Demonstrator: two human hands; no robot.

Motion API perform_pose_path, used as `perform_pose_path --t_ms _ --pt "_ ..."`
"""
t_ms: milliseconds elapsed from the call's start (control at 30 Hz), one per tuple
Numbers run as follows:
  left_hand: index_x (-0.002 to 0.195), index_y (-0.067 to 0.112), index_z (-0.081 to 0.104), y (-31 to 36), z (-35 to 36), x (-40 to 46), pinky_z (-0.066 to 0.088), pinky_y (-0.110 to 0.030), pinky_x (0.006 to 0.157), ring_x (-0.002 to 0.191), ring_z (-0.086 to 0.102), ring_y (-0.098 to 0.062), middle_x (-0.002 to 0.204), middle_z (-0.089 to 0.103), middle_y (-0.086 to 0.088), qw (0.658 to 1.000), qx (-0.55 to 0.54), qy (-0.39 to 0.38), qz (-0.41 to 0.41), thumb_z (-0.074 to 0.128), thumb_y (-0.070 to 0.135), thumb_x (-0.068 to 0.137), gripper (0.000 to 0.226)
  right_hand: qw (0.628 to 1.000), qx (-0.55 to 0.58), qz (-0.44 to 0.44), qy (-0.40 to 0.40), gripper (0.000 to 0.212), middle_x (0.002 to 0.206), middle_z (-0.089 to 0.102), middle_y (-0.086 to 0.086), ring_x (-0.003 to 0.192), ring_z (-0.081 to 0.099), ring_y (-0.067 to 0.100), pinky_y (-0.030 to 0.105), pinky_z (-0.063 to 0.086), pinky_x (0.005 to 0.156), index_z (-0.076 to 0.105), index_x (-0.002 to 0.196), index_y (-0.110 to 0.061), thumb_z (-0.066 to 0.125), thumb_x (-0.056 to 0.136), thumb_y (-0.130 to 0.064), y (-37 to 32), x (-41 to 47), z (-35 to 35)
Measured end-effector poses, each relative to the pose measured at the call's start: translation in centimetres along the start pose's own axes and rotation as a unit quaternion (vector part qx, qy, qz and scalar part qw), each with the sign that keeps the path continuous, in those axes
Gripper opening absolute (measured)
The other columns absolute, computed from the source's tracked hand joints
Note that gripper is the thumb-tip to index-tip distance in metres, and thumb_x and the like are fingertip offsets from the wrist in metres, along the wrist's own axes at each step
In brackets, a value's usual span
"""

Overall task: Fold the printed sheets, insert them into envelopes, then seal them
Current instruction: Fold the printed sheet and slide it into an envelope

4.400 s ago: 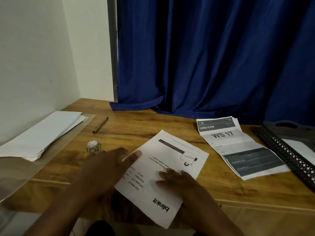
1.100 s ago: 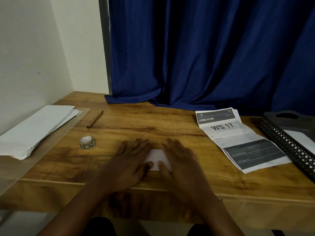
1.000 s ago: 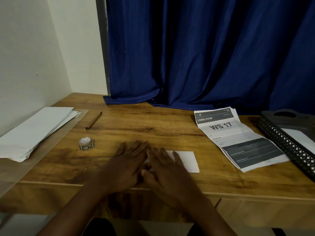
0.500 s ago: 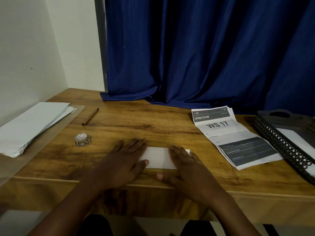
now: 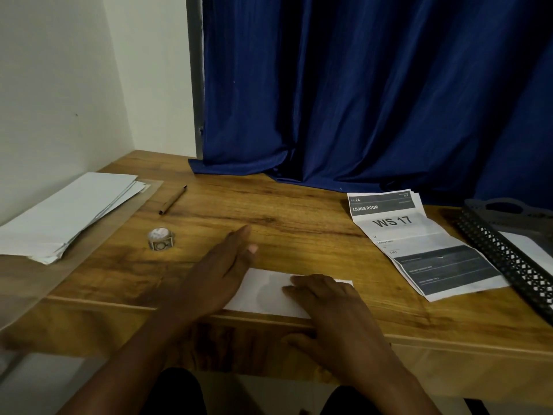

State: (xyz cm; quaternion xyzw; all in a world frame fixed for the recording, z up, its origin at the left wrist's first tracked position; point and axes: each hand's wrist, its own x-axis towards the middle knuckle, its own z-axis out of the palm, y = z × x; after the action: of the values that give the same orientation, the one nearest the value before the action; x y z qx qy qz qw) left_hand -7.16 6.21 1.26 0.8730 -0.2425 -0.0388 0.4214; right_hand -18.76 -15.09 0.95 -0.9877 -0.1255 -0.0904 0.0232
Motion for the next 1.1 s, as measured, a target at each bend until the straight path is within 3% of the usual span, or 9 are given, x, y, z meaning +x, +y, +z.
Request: perform_pose_path --t_ms 167,300,467,600,667,733,800,933,1100 --pt "0.141 0.06 0.038 -1.7 -1.0 1.3 0.033 -0.033 0.108 0.139 0.036 -0.004 0.15 0.043 0.026 0.983 -0.18 0.042 -0.022 0.021 0.087 0.087 0.063 0.994 0.057 -0.025 0.088 0.025 0.108 0.071 -0.026 0.098 0.064 -0.004 0.027 0.051 0.078 0.069 0.107 -0.044 0.062 0.084 -0.049 0.4 -0.9 -2.9" --pt "0.123 0.063 0.05 -2.7 -1.6 1.9 0.045 -0.037 0.101 0.126 0.056 -0.006 0.123 0.064 0.034 0.969 -0.233 0.085 -0.016 0.026 0.088 0.083 0.054 0.982 0.153 0.03 0.104 0.025 0.089 0.071 -0.021 0.078 0.065 0.001 0.034 0.055 0.065 0.065 0.105 -0.044 0.049 0.093 -0.06 1.2 0.5 -6.2" --pt "0.13 0.057 0.052 -2.8 -1.4 1.5 0.033 -0.045 0.116 0.125 0.055 0.006 0.129 0.065 0.027 0.972 -0.224 0.07 -0.019 0.027 0.089 0.086 0.06 0.831 0.516 0.138 0.157 0.01 0.088 0.079 -0.006 0.077 0.076 0.012 0.019 0.058 0.059 0.072 0.096 -0.029 0.069 0.091 -0.038 2.1 3.7 -8.4" --pt "0.124 0.066 0.051 -1.7 -1.5 0.8 0.038 -0.045 0.112 0.124 0.053 0.004 0.127 0.06 0.035 0.981 -0.181 0.061 -0.045 0.021 0.092 0.083 0.056 0.758 0.606 0.23 0.066 0.022 0.095 0.079 0.0 0.084 0.077 0.02 0.035 0.061 0.069 0.069 0.108 -0.021 0.068 0.093 -0.037 1.4 5.7 -5.3" --pt "0.117 0.078 0.043 -0.9 -1.4 0.1 0.039 -0.044 0.107 0.119 0.051 -0.001 0.123 0.052 0.043 0.987 -0.136 0.041 -0.073 0.019 0.098 0.077 0.05 0.751 0.607 0.255 0.056 0.025 0.097 0.079 -0.002 0.085 0.077 0.019 0.038 0.061 0.073 0.068 0.11 -0.023 0.069 0.091 -0.04 0.5 6.5 -2.9" --pt "0.113 0.081 0.034 -0.2 -1.0 -0.4 0.034 -0.023 0.089 0.097 0.045 0.014 0.104 0.045 0.051 0.995 -0.078 0.021 -0.062 0.02 0.094 0.077 0.041 0.771 0.574 0.265 0.077 0.029 0.099 0.077 -0.004 0.084 0.075 0.016 0.033 0.059 0.07 0.066 0.112 -0.028 0.071 0.088 -0.044 -0.3 7.2 -1.3" --pt "0.12 0.068 0.036 0.1 -0.4 -0.6 0.031 -0.017 0.077 0.089 0.043 0.021 0.099 0.043 0.046 0.999 -0.023 0.016 -0.023 0.021 0.085 0.084 0.043 0.793 0.542 0.261 0.097 0.03 0.099 0.073 -0.01 0.076 0.073 0.008 0.023 0.056 0.059 0.062 0.112 -0.034 0.072 0.086 -0.048 -0.9 7.8 -0.5" --pt "0.133 0.042 0.049 -0.6 0.4 -0.8 0.034 -0.004 0.088 0.104 0.047 0.024 0.118 0.056 0.03 0.998 0.014 0.025 0.053 0.028 0.065 0.102 0.044 0.797 0.543 0.251 0.083 0.04 0.092 0.074 -0.011 0.07 0.073 0.004 0.015 0.052 0.049 0.063 0.109 -0.031 0.075 0.079 -0.053 -0.8 8.4 0.1" --pt "0.14 0.027 0.051 -0.6 0.6 -0.7 0.043 -0.035 0.109 0.122 0.055 -0.001 0.135 0.062 0.01 0.993 0.059 0.014 0.101 0.032 0.05 0.109 0.043 0.783 0.576 0.22 0.087 0.045 0.077 0.074 -0.022 0.067 0.073 0.001 0.012 0.051 0.047 0.064 0.098 -0.03 0.075 0.063 -0.055 -0.3 7.9 0.3"
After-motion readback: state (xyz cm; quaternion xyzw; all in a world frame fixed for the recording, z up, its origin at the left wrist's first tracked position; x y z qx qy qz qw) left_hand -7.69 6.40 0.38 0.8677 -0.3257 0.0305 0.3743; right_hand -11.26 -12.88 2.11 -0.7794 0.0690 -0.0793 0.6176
